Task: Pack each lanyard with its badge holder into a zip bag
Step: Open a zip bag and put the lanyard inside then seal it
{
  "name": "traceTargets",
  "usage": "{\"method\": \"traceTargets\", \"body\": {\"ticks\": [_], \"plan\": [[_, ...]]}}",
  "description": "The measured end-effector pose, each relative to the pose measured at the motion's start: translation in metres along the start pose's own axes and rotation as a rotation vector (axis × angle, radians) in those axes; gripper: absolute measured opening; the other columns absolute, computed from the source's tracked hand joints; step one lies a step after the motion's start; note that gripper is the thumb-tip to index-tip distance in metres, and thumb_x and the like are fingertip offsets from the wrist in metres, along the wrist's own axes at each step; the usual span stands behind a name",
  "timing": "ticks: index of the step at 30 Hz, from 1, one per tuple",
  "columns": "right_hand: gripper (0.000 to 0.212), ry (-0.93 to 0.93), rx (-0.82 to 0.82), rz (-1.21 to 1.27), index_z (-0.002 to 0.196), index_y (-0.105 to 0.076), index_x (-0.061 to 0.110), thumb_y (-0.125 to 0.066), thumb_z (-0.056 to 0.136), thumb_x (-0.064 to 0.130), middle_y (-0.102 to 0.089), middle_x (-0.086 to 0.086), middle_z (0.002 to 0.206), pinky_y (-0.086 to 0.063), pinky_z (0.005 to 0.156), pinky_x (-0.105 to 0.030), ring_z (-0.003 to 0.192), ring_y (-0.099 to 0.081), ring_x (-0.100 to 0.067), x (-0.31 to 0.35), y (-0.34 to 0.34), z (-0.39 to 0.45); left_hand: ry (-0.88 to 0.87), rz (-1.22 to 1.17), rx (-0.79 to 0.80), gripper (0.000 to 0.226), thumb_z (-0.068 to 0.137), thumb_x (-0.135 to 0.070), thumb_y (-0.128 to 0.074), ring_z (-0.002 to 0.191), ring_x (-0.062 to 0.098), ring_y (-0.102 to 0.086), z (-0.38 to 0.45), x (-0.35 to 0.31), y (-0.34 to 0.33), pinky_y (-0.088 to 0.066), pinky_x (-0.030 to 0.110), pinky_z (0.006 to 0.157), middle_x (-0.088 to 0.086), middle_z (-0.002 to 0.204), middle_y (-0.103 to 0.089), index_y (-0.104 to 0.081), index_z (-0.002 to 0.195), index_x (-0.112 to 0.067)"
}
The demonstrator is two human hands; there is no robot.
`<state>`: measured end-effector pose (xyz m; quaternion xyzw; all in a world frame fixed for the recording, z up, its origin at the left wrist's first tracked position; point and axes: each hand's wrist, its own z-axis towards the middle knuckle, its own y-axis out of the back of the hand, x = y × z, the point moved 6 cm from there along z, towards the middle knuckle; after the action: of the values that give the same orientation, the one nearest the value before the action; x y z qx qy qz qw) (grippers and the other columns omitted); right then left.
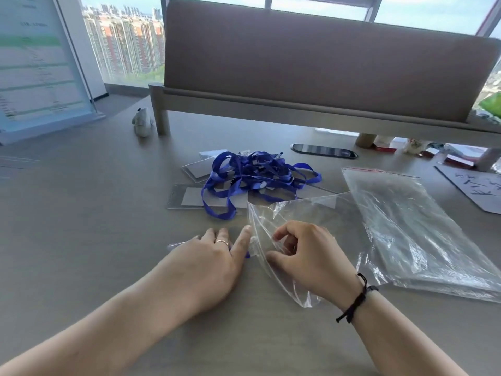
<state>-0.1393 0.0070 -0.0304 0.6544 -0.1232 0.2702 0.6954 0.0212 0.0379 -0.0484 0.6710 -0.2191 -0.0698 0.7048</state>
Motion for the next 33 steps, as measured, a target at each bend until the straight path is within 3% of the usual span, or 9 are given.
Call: {"method": "traceTargets", "body": {"ticks": [2,3,6,10,13,16,21,28,33], "plan": [[0.021,0.006,0.007,0.008,0.095,-0.066,0.033,-0.075,0.078,0.041,-0.062,0.012,0.070,-0.044,0.063,-0.017,0.071,-0.057,0.000,0.001,0.000,-0.001,-0.061,-0.019,-0.243,0.064,0.092,-0.010,-0.030,0.095,0.038,-0.070,0.000,0.007,0.009,-0.060,0.046,0.065,0.028,0.121,-0.065,-0.015,0.153,0.003],[0.018,0.009,0.008,0.014,0.094,-0.067,0.032,-0.075,0.079,0.040,-0.062,0.012,0.069,-0.044,0.064,-0.017,0.071,-0.057,-0.001,0.002,0.001,-0.001,-0.083,-0.023,-0.270,0.065,0.084,-0.008,-0.043,0.067,0.031,-0.071,-0.002,0.011,0.011,-0.055,0.038,0.044,0.019,0.098,-0.073,-0.030,0.147,0.005],[0.013,0.027,0.003,0.035,0.093,-0.069,0.029,-0.071,0.080,0.032,-0.063,0.012,0.065,-0.049,0.065,-0.019,0.068,-0.059,-0.002,0.004,0.000,-0.003,-0.081,-0.122,-0.313,0.072,0.062,0.000,-0.074,0.040,0.020,-0.057,-0.011,0.027,0.016,-0.040,0.025,0.032,-0.002,0.065,-0.064,-0.056,0.131,-0.004],[0.011,0.059,0.013,0.092,0.091,-0.070,0.028,-0.067,0.082,0.023,-0.065,0.011,0.064,-0.048,0.061,-0.015,0.062,-0.059,-0.002,0.006,-0.003,-0.003,-0.085,-0.344,-0.466,0.062,0.072,0.004,-0.072,0.077,0.013,-0.066,-0.017,0.031,0.039,-0.047,0.019,0.056,-0.005,0.105,-0.074,-0.057,0.129,-0.013],[0.011,0.079,0.008,0.221,0.080,-0.068,0.029,-0.070,0.082,0.019,-0.060,0.013,0.058,-0.042,0.054,-0.014,0.054,-0.052,-0.003,0.008,-0.002,-0.003,-0.239,-0.560,-0.545,0.051,0.088,-0.004,-0.050,0.116,0.008,-0.061,-0.022,0.018,0.054,-0.044,0.012,0.094,-0.006,0.136,-0.063,-0.053,0.138,-0.014],[0.016,0.086,0.065,0.363,0.074,-0.070,0.029,-0.073,0.079,0.014,-0.069,0.011,0.065,-0.051,0.056,-0.023,0.059,-0.061,-0.007,0.009,-0.002,-0.001,-0.494,-0.705,-0.535,0.054,0.087,0.008,-0.049,0.134,0.008,-0.052,-0.025,-0.005,0.057,-0.042,0.029,0.111,-0.010,0.144,-0.056,-0.053,0.136,-0.015],[0.021,0.073,0.177,0.542,0.088,-0.075,0.020,-0.075,0.073,0.004,-0.076,-0.006,0.082,-0.057,0.066,-0.035,0.071,-0.066,-0.008,0.009,0.001,0.000,-0.581,-0.565,-0.605,0.076,0.073,0.017,-0.065,0.140,0.018,-0.047,-0.022,-0.014,0.050,-0.042,0.054,0.108,-0.007,0.145,-0.056,-0.054,0.135,-0.024],[0.014,0.192,0.232,0.565,0.050,-0.057,0.037,-0.058,0.057,0.050,-0.048,0.013,0.051,-0.033,0.052,-0.023,0.053,-0.038,0.000,0.021,-0.001,-0.004,-0.586,-0.689,-0.830,0.083,0.069,0.024,-0.056,0.136,0.032,-0.050,-0.031,-0.006,0.058,-0.042,0.063,0.104,0.002,0.144,-0.055,-0.045,0.138,-0.020],[0.015,0.208,0.278,0.511,0.067,-0.069,0.033,-0.070,0.070,0.018,-0.068,0.014,0.064,-0.047,0.059,-0.020,0.063,-0.057,0.004,0.018,-0.003,-0.003,-0.635,-0.829,-0.621,0.074,0.075,0.026,-0.056,0.131,0.025,-0.056,-0.024,-0.016,0.054,-0.050,0.049,0.101,0.007,0.140,-0.061,-0.045,0.138,-0.011]]}}
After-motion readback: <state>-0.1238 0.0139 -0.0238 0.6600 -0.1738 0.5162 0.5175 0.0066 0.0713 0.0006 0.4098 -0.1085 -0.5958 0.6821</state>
